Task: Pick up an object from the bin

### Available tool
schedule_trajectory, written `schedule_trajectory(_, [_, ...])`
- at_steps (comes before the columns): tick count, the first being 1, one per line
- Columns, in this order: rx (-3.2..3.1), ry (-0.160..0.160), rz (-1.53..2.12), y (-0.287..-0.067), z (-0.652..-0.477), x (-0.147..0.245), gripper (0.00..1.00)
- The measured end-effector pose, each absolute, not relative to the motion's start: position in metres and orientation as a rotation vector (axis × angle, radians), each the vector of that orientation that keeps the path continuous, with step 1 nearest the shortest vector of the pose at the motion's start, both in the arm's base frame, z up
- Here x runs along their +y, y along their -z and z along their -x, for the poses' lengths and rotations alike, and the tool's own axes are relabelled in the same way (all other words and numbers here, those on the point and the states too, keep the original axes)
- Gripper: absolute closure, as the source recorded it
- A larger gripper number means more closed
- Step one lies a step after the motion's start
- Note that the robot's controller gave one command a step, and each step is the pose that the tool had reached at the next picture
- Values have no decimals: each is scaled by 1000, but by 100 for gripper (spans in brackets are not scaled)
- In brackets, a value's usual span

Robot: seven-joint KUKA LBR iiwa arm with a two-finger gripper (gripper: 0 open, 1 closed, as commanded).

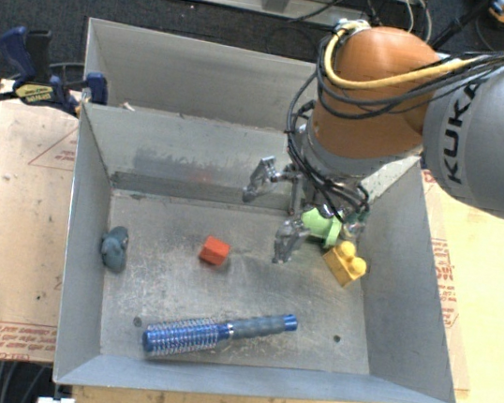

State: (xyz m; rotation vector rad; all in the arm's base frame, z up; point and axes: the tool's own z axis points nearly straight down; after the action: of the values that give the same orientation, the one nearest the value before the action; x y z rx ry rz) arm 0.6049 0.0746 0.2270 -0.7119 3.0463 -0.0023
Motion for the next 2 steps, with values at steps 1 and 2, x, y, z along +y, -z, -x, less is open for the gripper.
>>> schedule_trajectory(1, [2986, -5, 987, -89, -552, 66, 0])
schedule_trajectory(2, [2891, -3, 1229, -130, -496, 91, 0])
